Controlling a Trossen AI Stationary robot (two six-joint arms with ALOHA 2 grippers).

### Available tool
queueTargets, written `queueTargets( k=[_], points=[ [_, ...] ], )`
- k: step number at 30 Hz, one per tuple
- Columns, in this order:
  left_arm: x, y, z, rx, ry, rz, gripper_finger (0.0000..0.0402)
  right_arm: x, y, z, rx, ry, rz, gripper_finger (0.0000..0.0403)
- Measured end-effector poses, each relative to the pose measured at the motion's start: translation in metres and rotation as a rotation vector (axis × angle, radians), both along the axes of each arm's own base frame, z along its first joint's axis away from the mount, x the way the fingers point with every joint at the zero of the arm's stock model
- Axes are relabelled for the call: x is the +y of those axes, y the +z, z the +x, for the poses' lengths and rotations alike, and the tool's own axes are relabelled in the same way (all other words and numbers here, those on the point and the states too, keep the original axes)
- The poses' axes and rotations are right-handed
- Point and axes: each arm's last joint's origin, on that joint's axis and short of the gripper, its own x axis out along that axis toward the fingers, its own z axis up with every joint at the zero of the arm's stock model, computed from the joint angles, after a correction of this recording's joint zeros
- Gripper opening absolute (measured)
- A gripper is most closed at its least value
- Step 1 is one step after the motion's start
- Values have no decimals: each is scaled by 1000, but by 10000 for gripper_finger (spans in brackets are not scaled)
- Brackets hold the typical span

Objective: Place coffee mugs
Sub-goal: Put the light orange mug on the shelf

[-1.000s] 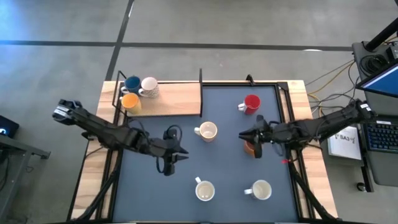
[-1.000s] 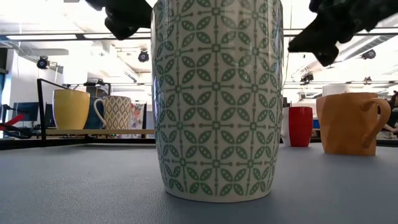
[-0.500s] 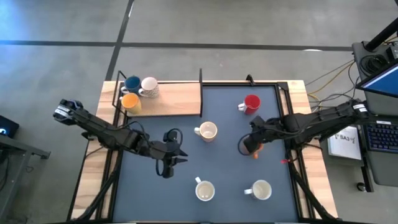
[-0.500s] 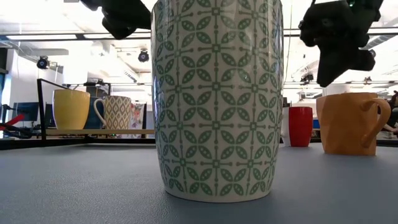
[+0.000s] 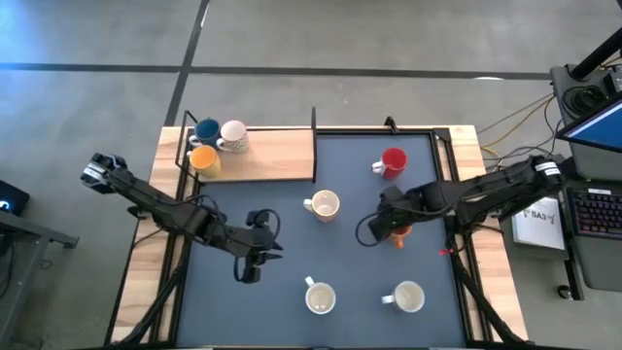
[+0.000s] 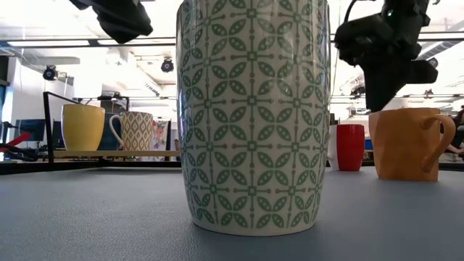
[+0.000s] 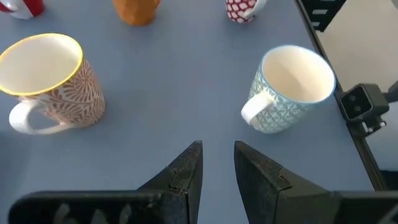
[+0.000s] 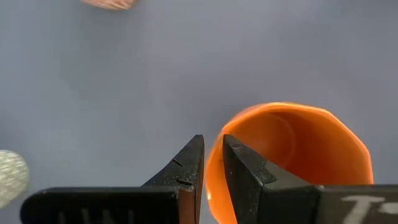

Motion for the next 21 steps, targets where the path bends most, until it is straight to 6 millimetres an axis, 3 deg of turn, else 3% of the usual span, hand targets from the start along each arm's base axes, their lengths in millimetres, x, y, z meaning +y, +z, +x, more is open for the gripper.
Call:
queueTargets(
  k=[15, 21],
  points=[
    [-2, 2, -12, 33, -16, 6, 75, 3, -22, 14, 112, 32, -7, 48],
    [1, 8, -17, -5, 70, -29, 75, 4, -23, 13, 125, 103, 14, 17]
  ],
)
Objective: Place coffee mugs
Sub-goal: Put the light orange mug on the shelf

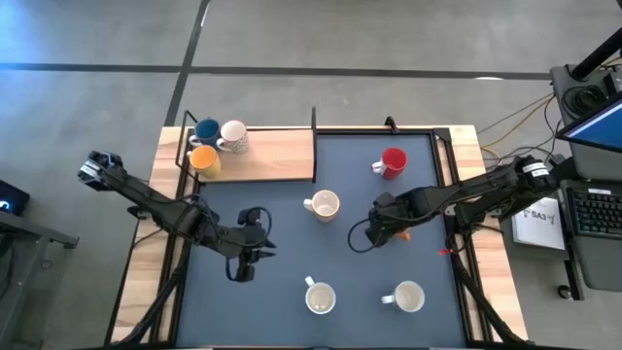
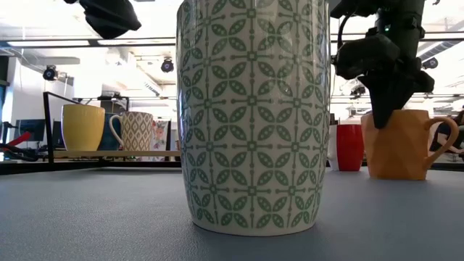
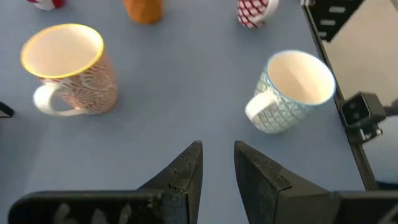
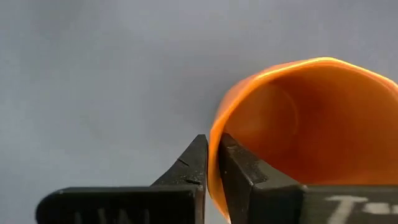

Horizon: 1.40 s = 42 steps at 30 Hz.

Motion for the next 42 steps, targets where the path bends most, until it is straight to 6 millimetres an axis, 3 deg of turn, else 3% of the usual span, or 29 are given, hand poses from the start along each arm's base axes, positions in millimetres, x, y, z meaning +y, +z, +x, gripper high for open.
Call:
queueTargets(
  k=[4, 8, 15, 22, 29, 36, 42],
  points=[
    [2, 5, -4, -19, 9, -6, 73, 1, 9, 1, -18, 80, 35, 13],
    [7, 10, -11, -21, 55, -16, 65, 6, 34, 18, -132, 180, 84, 11],
    [16, 13, -26, 7, 189, -22, 51, 14, 78, 63, -288, 416, 29, 11],
    [18, 18, -32, -9, 200, -46, 49, 13, 116, 100, -372, 616, -71, 12],
    [19, 17, -33, 1, 200, -39, 49, -19, 140, 130, -449, 728, -213, 12],
    [19, 17, -34, 4, 203, -40, 49, -66, 142, 165, -451, 808, -330, 12],
    [20, 16, -35, 22, 220, -47, 49, -105, 145, 183, -412, 857, -380, 12]
  ],
)
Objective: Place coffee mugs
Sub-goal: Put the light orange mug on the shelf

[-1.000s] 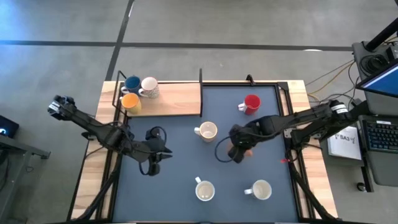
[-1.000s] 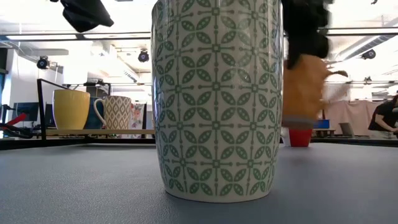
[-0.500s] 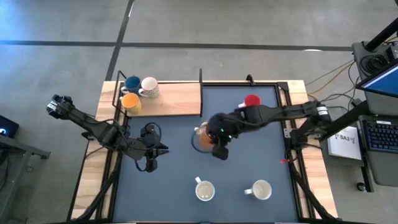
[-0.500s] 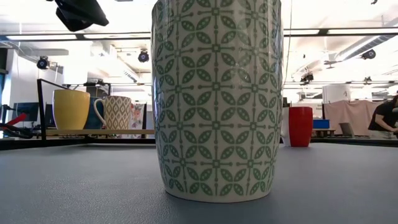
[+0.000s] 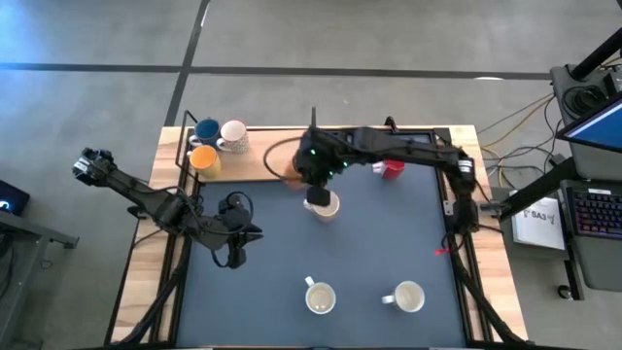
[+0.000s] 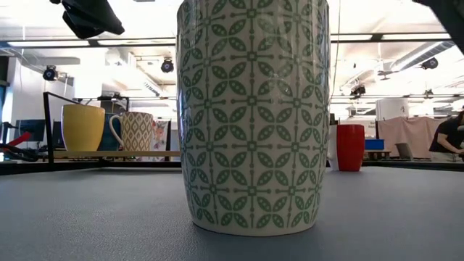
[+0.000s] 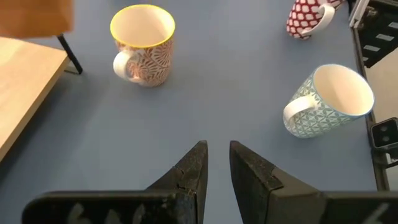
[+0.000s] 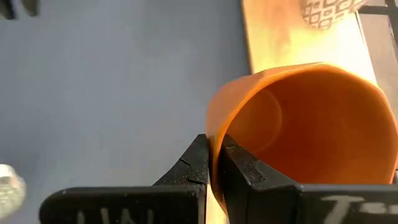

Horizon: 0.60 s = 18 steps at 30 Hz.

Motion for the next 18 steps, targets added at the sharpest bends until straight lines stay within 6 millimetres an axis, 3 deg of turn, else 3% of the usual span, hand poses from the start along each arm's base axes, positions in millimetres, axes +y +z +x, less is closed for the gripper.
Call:
queueTargets(
  k=[7, 18],
  points=[
    [1, -1, -1, 17, 15, -7, 49, -34, -4, 14, 59, 62, -87, 12],
    [1, -3, -3, 36, 15, 3, 49, -34, -18, 26, 84, 289, -180, 13]
  ],
)
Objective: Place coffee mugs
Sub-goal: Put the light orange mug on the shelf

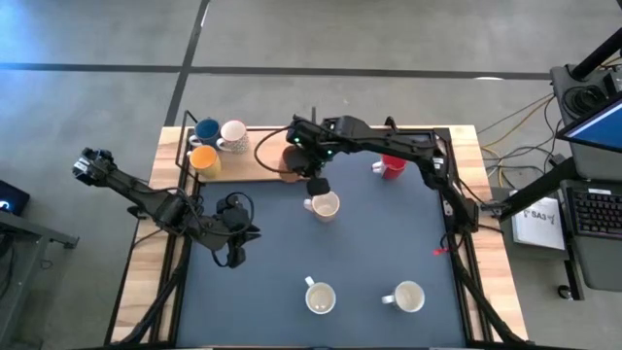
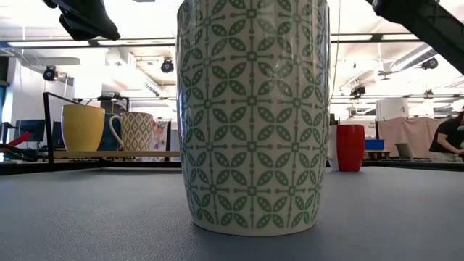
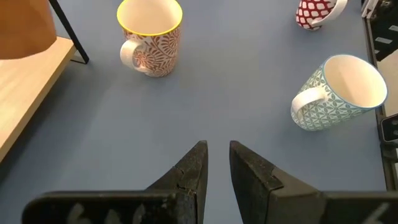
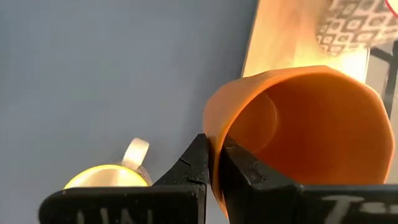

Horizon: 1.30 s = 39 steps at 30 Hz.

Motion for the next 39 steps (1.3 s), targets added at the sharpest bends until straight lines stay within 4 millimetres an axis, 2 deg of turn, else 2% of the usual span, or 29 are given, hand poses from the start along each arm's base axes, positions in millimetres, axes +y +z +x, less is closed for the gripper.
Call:
queueTargets(
  k=[10, 17, 24, 33, 39],
  points=[
    [0, 0, -1, 4, -1, 3, 49, 19, 1, 4, -20, 45, 86, 13],
    [1, 0, -1, 8, -1, 5, 49, 24, 4, 7, -68, 329, -125, 13],
    [1, -1, -2, 25, -2, 13, 49, 6, 2, 4, -54, 534, -332, 13],
    [1, -1, -2, 25, -2, 12, 49, -33, -26, 10, 17, 542, -380, 13],
    [1, -1, -3, 23, -2, 11, 49, -44, -40, 15, 41, 550, -401, 13]
  ],
)
